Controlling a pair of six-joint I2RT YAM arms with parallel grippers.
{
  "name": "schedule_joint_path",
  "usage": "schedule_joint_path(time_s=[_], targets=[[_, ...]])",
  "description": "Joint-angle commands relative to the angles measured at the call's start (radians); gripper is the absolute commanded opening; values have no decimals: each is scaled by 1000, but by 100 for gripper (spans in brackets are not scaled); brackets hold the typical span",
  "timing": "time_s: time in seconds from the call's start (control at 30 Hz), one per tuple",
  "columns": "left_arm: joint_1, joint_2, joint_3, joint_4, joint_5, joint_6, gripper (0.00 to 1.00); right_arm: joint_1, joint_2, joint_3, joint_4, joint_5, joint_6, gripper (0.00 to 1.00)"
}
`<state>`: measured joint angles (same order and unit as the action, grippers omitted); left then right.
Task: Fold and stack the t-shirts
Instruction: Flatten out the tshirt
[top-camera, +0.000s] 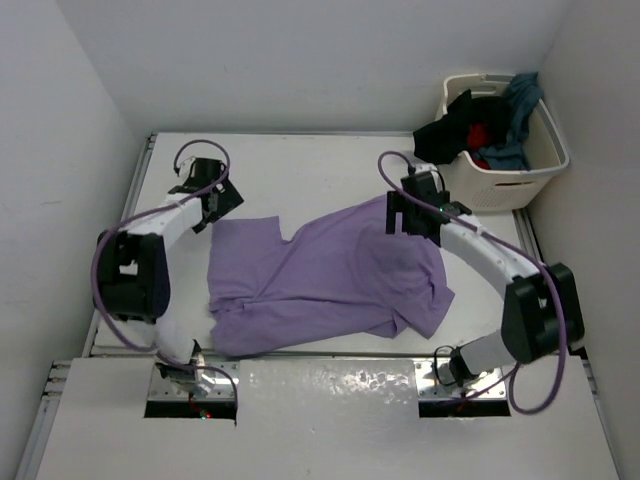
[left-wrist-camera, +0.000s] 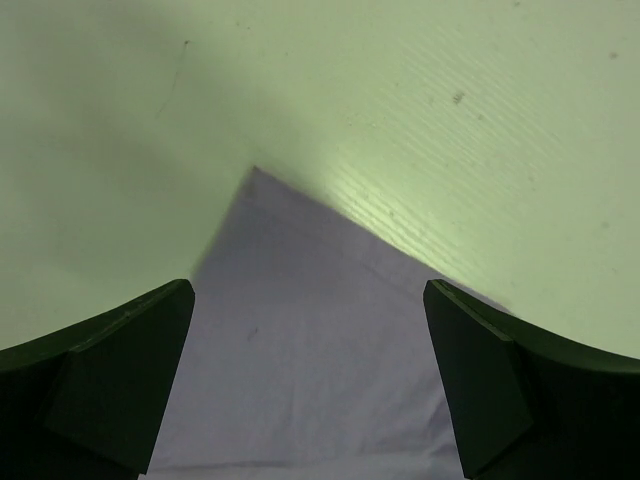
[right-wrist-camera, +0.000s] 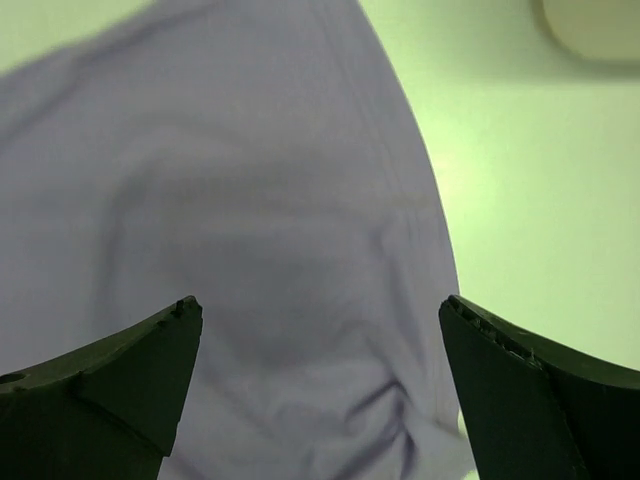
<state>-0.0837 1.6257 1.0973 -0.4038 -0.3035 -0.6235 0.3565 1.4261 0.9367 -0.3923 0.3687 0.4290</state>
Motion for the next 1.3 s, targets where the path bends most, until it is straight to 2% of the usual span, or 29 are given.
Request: schedule_joint_path(time_s=[0.0,0.2,0.47,0.6,0.67,0.7,0.73,1.13,1.27], targets=[[30,92,79,37,-23,39,100,-46,88,120,53,-19,-52,99],[81,195,81,123,35,61,94,-96,211,208,67,-70,-82,99],[82,292,53,209,80,65,84,-129,293,241,92,-80,-82,99],[82,301,41,230,116,62,67,-143,324,254,92,-60,-72,99],[82,289,13,244,106,58,63,-152,339,264,92,-62,-62,99],[82,286,9,241,104,57,56,-156,346,267,95,-60,-56,99],[82,278,0,240,107,59,53,-162,350,272,98,-59,-52,99],[82,223,-114,232,95,139,52,-169,410,359,92,-22,-71,99],[82,226,-112,206,90,163,47,-169,436,387,81,-20,-75,99]])
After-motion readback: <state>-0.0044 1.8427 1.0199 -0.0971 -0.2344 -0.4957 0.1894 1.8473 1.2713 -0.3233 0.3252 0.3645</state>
